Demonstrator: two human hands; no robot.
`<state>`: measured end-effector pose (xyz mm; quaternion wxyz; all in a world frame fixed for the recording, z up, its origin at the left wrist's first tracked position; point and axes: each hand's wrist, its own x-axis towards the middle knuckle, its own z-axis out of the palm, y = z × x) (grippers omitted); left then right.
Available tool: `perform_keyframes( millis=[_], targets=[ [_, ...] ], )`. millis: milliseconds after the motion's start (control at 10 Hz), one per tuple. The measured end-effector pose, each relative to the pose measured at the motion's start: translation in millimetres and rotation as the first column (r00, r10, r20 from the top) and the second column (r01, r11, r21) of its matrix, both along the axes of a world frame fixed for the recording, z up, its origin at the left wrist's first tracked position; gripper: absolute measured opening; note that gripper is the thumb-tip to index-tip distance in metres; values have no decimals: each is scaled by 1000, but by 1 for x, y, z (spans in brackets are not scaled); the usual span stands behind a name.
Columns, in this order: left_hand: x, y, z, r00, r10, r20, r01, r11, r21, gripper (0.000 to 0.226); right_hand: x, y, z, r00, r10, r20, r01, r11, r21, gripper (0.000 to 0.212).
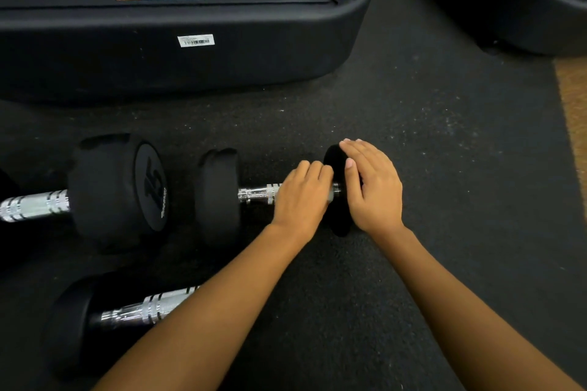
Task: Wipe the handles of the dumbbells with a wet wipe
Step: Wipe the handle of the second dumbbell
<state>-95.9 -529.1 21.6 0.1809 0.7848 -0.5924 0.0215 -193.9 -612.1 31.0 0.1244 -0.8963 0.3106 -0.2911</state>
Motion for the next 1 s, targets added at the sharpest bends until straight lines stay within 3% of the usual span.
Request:
perform_keyframes(
  millis=[300,600,800,900,1000],
  targets=[
    [17,10,-5,993,-89,73,92,995,-40,28,-1,0,-1,1000,-2,7,2,1000,11,41],
    [8,-1,-4,995,-97,-36,97,995,-13,28,0,0,1,1000,4,7,-4,1000,13,41],
    [25,11,2,979,-54,-197,91,979,185,36,-1,1,0,1000,6,7,-6,1000,22,42],
    [29,-1,6,975,80,-206,-1,932,361,37,0,0,0,1000,5,11,-5,1000,21,41],
    [21,-12,9,986,107,-124,-40,892,451,40,0,0,0,1000,3,17,-3,1000,15,41]
  ],
)
